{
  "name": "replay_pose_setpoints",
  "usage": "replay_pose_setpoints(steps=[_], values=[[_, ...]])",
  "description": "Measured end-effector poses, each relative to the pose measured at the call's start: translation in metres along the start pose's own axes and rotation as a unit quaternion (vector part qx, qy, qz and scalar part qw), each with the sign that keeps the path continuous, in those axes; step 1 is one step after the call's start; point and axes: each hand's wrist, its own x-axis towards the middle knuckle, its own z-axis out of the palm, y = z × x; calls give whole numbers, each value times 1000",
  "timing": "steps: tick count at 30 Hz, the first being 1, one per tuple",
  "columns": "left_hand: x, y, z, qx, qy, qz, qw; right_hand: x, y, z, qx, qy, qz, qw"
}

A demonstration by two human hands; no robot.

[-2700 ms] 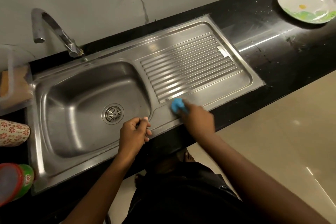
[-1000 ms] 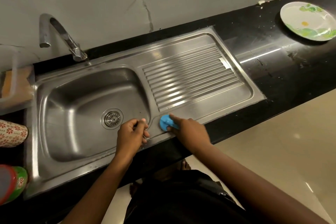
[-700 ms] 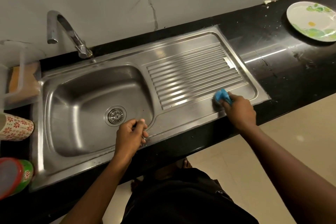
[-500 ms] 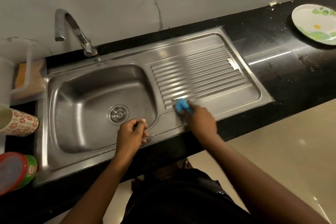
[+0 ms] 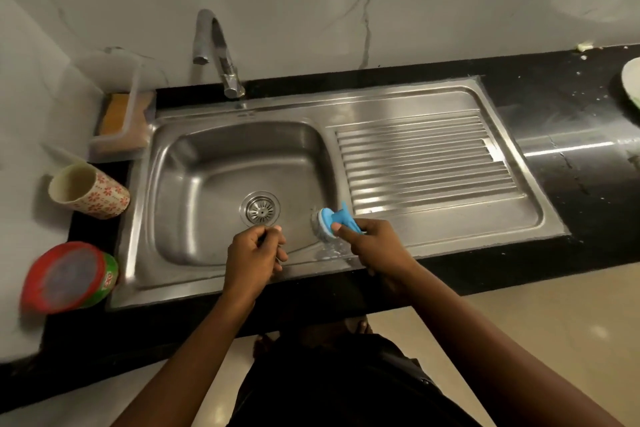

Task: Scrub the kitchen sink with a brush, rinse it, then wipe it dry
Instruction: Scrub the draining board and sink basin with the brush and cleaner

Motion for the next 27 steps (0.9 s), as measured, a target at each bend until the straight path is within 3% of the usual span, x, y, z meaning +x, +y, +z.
replay_pose_setpoints(steps=[6,12,19,27], values=[[-2,-20,-49,-41,59,-22,997,10,-53,53,38,-88,19,995],[-17,-47,-113,-51,139,-51,988,18,-100,143,-62,-166,-91,980],[-36,-80,-181,-106,217,-98,965,17,-140,269,-243,-222,-315,890],[-40,-108,-228,-132,254,-129,950,24,-125,364,-435,-252,-362,785]])
